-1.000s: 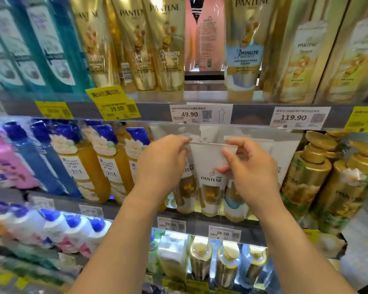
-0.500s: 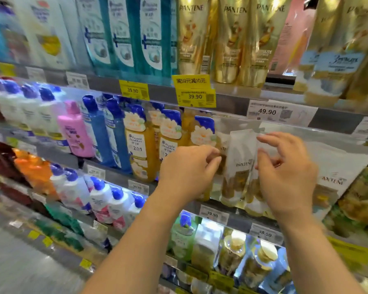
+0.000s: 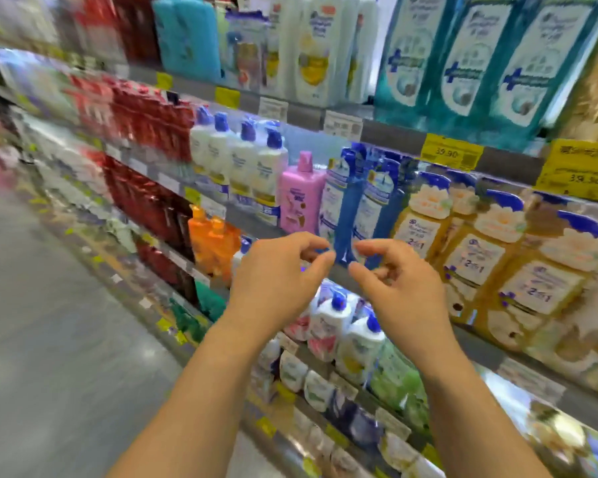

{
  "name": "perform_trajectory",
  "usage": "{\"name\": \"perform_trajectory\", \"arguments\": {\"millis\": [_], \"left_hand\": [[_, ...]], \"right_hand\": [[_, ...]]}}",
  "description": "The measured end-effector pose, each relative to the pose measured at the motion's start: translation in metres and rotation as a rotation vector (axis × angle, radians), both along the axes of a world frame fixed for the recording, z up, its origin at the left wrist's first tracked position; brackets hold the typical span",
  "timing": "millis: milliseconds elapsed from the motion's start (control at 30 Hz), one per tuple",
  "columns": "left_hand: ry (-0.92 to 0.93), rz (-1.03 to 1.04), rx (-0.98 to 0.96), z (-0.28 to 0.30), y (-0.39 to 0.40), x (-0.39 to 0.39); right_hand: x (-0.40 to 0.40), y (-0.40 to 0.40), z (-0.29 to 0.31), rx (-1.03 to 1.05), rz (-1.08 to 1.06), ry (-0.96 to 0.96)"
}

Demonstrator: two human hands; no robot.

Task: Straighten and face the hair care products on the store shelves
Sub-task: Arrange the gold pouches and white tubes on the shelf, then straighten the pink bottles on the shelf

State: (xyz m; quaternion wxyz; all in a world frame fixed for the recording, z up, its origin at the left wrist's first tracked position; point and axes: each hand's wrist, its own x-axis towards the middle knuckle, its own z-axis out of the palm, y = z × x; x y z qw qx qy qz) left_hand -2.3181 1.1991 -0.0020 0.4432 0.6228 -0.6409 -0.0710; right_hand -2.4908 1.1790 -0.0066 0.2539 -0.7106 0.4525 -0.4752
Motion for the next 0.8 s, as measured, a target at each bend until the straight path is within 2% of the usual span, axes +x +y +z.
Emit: {"name": "perform_trajectory", "arguments": {"millis": [400,800], "left_hand": [[0.197,0.160,0.003,-0.014,0.030,0.215],[0.283,0.302,-0.055,0.004,-0.070,0.382]], "right_hand": [[0.218,-0.017,-0.008,0.160,0.274,-0.082],[0.393,-0.153,-0.003,0.209,0.449,-0.185]]}}
